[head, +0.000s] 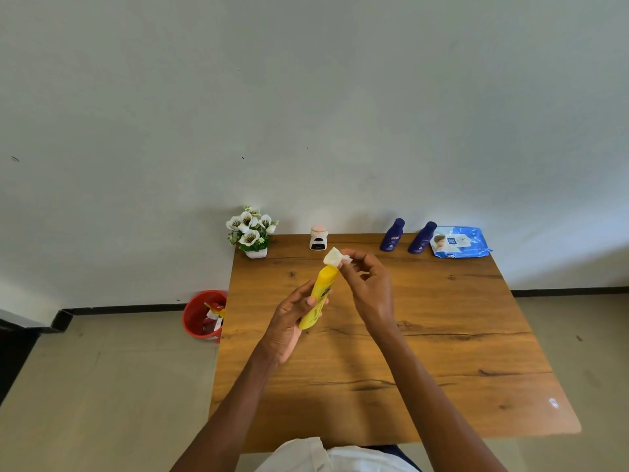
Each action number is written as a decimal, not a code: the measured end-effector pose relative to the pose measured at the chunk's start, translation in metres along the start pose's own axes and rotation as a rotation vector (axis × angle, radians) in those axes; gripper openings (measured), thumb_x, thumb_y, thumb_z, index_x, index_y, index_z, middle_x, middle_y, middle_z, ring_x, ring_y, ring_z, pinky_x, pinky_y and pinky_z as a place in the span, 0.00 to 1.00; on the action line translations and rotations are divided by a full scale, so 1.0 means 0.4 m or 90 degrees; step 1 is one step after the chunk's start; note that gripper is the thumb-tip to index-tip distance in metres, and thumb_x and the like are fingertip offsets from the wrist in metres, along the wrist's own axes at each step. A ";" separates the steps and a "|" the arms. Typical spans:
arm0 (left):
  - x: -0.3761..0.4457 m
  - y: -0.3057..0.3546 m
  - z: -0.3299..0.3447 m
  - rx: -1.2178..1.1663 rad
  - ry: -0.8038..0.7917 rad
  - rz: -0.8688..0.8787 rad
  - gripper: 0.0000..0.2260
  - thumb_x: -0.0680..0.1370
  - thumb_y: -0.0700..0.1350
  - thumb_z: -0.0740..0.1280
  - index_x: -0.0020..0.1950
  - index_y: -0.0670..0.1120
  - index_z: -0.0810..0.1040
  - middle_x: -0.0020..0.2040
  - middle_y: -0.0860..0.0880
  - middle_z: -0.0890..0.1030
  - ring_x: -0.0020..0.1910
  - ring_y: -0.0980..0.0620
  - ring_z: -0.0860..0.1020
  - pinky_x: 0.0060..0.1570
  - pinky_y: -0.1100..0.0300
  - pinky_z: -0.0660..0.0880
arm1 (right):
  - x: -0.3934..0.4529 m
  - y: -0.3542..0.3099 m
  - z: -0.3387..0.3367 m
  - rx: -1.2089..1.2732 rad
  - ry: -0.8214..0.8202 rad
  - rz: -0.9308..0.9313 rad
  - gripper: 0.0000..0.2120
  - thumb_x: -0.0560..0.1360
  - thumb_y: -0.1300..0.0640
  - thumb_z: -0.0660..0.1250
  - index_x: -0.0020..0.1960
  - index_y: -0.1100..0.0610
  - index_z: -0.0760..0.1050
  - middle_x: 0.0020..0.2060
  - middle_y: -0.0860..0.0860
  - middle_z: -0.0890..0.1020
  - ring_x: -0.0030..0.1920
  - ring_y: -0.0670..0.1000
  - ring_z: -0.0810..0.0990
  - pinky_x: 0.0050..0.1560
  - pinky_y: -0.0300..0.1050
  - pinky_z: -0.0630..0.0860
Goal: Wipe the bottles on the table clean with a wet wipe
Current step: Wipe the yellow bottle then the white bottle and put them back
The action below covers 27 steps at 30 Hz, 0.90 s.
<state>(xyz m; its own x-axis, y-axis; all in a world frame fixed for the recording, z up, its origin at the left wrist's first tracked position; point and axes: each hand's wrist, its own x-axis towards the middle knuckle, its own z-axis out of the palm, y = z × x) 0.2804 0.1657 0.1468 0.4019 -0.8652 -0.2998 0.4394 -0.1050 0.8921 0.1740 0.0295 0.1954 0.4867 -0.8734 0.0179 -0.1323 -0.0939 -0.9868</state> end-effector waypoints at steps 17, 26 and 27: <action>0.017 -0.012 0.016 0.040 0.103 0.072 0.24 0.72 0.53 0.76 0.67 0.55 0.79 0.67 0.53 0.80 0.68 0.55 0.75 0.63 0.57 0.70 | -0.018 0.000 -0.041 -0.079 -0.149 -0.026 0.08 0.79 0.52 0.69 0.56 0.49 0.84 0.48 0.44 0.84 0.46 0.45 0.78 0.45 0.39 0.71; 0.024 -0.013 0.014 0.051 0.129 0.071 0.20 0.77 0.46 0.70 0.70 0.52 0.77 0.63 0.61 0.81 0.61 0.58 0.79 0.58 0.58 0.73 | -0.003 0.006 -0.086 0.132 -0.027 0.131 0.06 0.79 0.57 0.69 0.54 0.48 0.81 0.43 0.47 0.83 0.41 0.43 0.78 0.41 0.38 0.74; 0.024 -0.013 0.018 0.047 0.130 0.066 0.21 0.77 0.47 0.70 0.70 0.52 0.77 0.62 0.60 0.81 0.58 0.55 0.80 0.55 0.56 0.75 | -0.001 0.008 -0.081 0.122 -0.023 0.117 0.06 0.79 0.57 0.69 0.54 0.48 0.80 0.44 0.47 0.84 0.41 0.40 0.79 0.41 0.35 0.75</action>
<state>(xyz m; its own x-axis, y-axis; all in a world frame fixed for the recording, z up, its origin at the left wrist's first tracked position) 0.2762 0.1543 0.1415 0.5991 -0.7569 -0.2611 0.3302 -0.0635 0.9418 0.1454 0.0141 0.1976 0.5012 -0.8491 -0.1669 -0.0574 0.1598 -0.9855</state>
